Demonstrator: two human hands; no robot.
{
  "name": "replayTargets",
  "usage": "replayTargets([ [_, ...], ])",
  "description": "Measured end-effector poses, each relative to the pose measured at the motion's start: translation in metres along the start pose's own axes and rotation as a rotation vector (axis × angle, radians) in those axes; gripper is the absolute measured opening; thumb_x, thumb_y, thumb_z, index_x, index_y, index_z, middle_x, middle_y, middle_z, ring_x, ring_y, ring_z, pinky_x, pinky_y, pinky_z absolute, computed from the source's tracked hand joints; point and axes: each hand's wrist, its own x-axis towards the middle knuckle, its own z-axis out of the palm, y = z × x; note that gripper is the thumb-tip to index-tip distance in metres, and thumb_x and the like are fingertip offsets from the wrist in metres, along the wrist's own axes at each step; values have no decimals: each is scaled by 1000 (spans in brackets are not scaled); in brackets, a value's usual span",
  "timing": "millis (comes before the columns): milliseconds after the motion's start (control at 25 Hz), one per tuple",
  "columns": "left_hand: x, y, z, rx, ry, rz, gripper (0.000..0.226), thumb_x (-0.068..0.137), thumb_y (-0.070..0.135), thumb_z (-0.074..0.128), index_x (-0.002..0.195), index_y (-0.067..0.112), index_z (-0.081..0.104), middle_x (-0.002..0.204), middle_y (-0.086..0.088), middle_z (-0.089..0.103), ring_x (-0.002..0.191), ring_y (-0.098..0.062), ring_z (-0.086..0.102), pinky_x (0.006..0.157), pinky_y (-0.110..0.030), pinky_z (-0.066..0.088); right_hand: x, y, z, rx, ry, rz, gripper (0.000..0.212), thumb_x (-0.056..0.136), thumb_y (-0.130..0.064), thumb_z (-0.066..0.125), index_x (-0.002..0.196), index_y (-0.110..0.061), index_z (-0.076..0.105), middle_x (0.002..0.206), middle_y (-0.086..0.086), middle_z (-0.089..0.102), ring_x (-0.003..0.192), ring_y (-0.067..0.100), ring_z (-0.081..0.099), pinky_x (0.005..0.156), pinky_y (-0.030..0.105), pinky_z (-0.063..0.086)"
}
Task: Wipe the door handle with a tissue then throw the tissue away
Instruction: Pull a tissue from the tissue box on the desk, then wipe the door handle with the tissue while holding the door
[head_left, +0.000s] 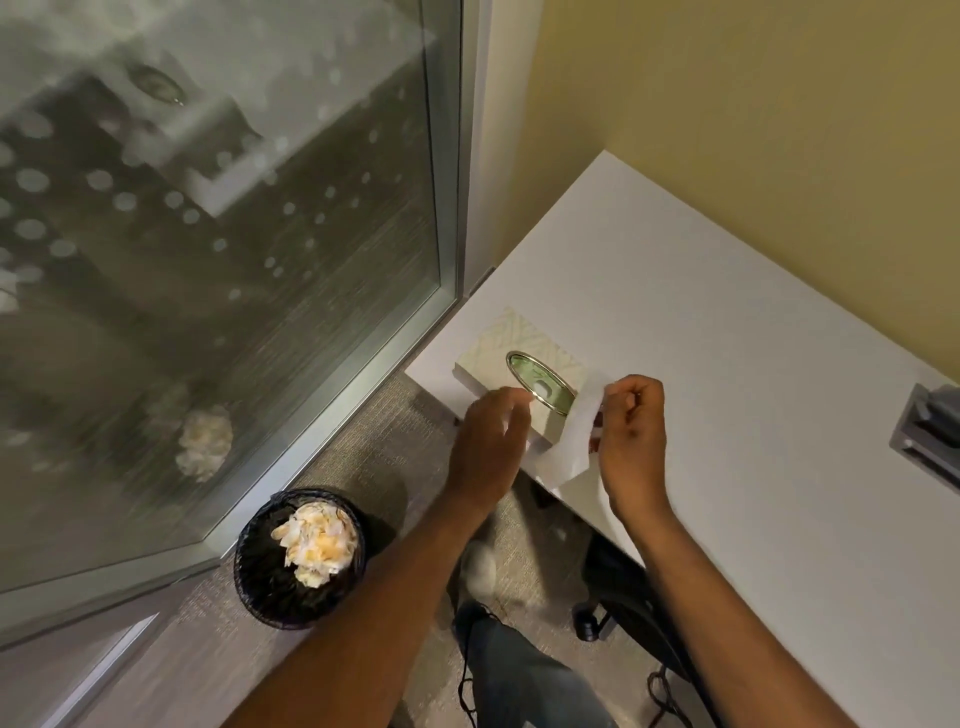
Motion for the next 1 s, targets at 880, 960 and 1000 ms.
replayTargets([
  [880, -328, -111, -309, -845, 825, -292, 26, 109, 18, 48, 91, 16, 66, 81, -5, 67, 76, -18, 60, 69, -35, 48, -372, -93, 214, 292, -863, 260, 10, 94, -17, 70, 100, -10, 75, 90, 6, 74, 83, 15, 69, 74, 29, 54],
  [960, -379, -133, -347, -836, 930, -282, 26, 110, 16, 45, 91, 15, 62, 81, -4, 62, 75, -16, 56, 63, -30, 45, -435, -93, 241, 308, -959, 284, 8, 96, -19, 68, 95, -15, 75, 92, 9, 74, 88, 18, 69, 82, 35, 55],
  [1000, -404, -146, -363, -830, 982, -272, 25, 110, 17, 46, 90, 15, 61, 83, -5, 61, 76, -17, 55, 63, -30, 45, -465, -93, 255, 316, -994, 294, 8, 98, -19, 66, 94, -15, 73, 92, 9, 73, 87, 19, 68, 84, 37, 55],
])
